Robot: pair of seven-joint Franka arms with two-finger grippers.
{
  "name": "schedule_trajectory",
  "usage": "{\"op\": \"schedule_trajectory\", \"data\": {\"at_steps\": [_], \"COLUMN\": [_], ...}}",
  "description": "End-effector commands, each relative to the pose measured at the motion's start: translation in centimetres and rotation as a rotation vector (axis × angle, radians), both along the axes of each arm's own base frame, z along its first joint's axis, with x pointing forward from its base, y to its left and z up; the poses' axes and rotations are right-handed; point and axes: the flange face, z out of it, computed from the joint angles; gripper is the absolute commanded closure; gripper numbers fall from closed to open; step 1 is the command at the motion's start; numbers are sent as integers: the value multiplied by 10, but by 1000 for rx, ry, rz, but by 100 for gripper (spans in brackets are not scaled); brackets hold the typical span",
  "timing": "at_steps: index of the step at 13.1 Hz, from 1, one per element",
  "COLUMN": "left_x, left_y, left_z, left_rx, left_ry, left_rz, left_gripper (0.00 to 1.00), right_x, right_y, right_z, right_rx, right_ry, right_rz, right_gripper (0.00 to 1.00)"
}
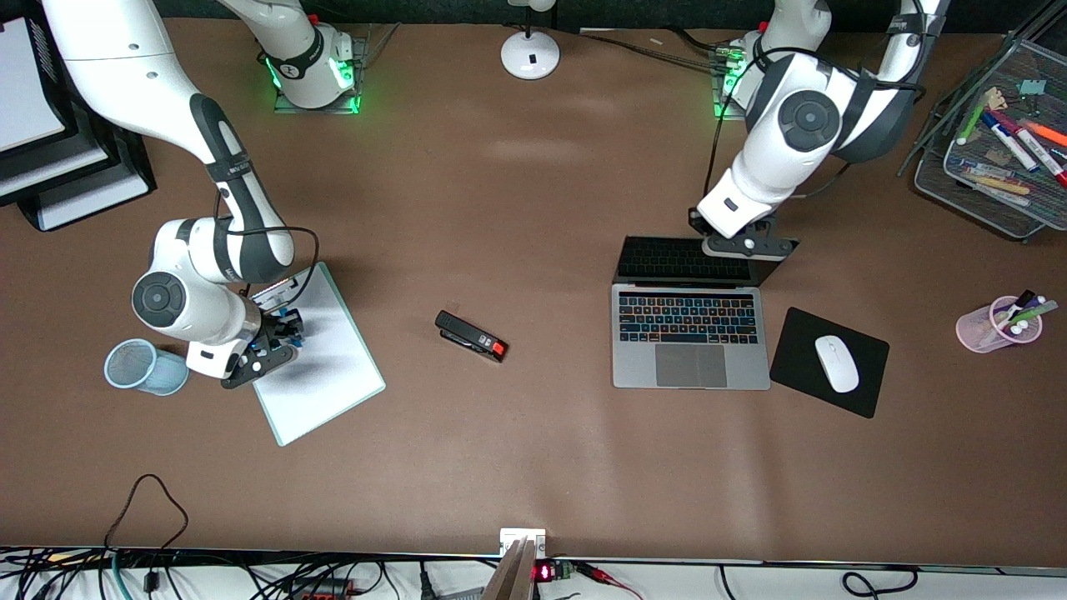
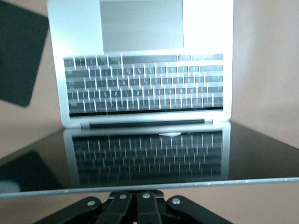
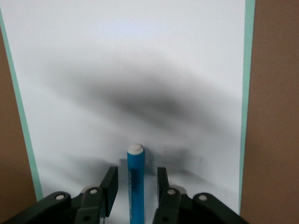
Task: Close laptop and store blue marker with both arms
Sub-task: 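Grasp the blue marker with the right gripper while the left gripper grips the laptop lid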
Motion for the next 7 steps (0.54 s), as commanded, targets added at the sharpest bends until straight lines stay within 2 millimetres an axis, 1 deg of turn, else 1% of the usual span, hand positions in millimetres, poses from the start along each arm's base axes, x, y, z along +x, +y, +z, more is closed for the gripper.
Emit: {"op": "schedule_trajectory", "data": {"at_steps": [1, 4, 5, 6, 7], "left_x": [18, 37, 46, 57, 67], "left_y": [5, 3, 3, 3, 3], "left_z": [-8, -19, -25, -24, -28], "left_rx": [-31, -54, -57, -68, -80], "left_ry": [-79, -164, -172, -178, -177], "left_rz": [-6, -31, -38, -31, -23], "left_gripper": [100, 100, 100, 100, 100], "right_x": [7, 7, 7, 7, 7], "right_y": [1, 2, 1, 1, 1], "right_z": [-11, -15, -17, -18, -18], "right_rx": [6, 6, 6, 6, 6], "right_ry": [-20, -24, -20, -20, -22], "right_rz": [21, 23, 22, 22, 22], "right_gripper": [59, 61, 62, 65, 68]}}
